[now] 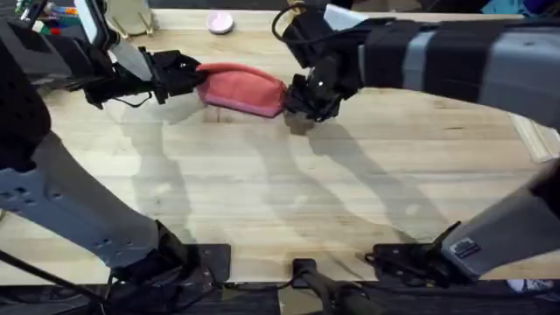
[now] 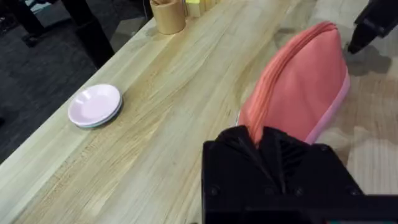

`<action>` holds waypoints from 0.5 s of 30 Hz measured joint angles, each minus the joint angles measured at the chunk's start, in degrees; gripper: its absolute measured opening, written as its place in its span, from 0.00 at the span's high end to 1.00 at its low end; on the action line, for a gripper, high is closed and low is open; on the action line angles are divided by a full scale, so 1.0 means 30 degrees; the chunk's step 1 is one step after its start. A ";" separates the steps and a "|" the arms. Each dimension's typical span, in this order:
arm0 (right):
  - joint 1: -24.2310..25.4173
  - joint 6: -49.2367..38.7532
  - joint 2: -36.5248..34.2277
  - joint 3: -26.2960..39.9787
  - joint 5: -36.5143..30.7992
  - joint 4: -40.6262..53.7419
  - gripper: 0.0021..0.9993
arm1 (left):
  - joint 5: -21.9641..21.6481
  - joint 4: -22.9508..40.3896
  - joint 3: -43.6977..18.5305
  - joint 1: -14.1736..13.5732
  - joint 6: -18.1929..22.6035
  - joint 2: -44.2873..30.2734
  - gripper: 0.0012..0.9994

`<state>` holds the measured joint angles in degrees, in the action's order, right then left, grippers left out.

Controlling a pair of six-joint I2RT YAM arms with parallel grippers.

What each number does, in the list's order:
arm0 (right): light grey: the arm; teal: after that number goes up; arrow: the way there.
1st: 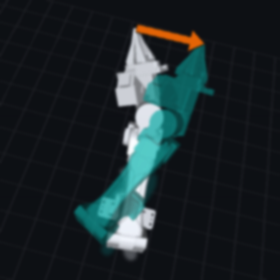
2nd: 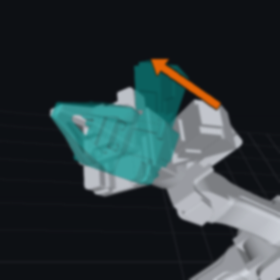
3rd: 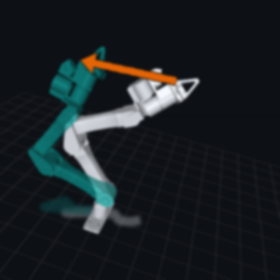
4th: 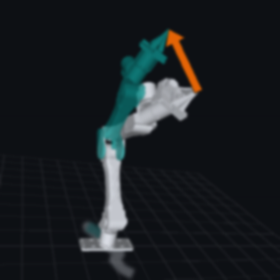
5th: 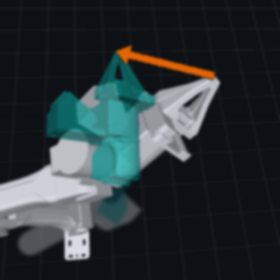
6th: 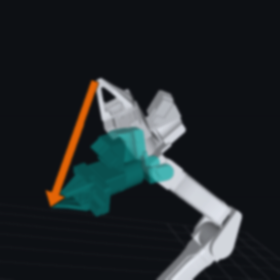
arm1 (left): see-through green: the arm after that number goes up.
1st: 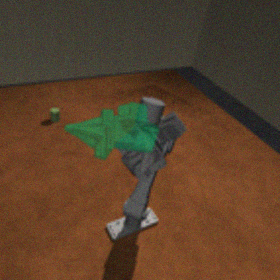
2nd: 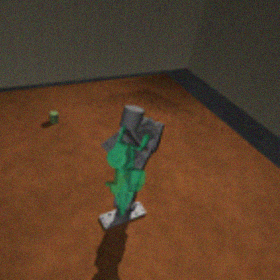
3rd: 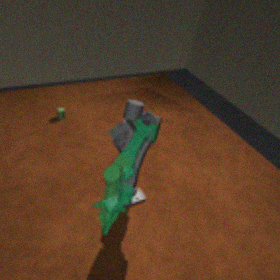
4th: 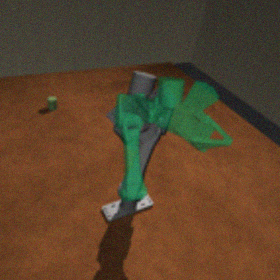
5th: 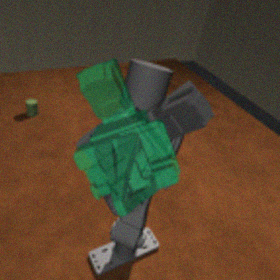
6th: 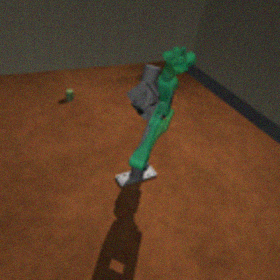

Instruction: Unzip the bag, pick up the pens from the table one at a time and place them inside, then zip the bag closed.

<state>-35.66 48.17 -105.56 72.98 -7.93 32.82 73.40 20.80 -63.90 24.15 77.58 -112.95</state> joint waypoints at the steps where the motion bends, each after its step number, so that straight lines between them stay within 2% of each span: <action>1: 0.0000 -0.0159 0.0370 -0.0024 -0.0017 0.0063 0.54 | -0.0012 0.0000 0.0000 0.0020 0.0000 0.0000 0.96; 2: 0.0000 -0.0373 0.0810 -0.0027 -0.0055 0.0123 0.39 | -0.0012 0.0000 0.0000 0.0020 0.0000 0.0000 0.96; 5: 0.0022 -0.0996 0.2165 -0.0027 -0.0085 0.0389 0.04 | -0.0027 0.0000 0.0000 0.0020 0.0000 0.0000 0.96; 7: 0.0022 -0.1277 0.3189 -0.0027 -0.0093 0.0801 0.01 | -0.0027 0.0000 0.0000 0.0020 0.0000 0.0000 0.96; 15: 0.0022 -0.2058 0.6782 -0.0027 -0.0574 0.3086 0.00 | -0.0027 0.0000 0.0000 0.0020 0.0000 0.0000 0.96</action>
<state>-35.59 41.99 -85.21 72.90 -9.65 42.07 73.32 20.80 -63.90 24.21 77.58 -112.95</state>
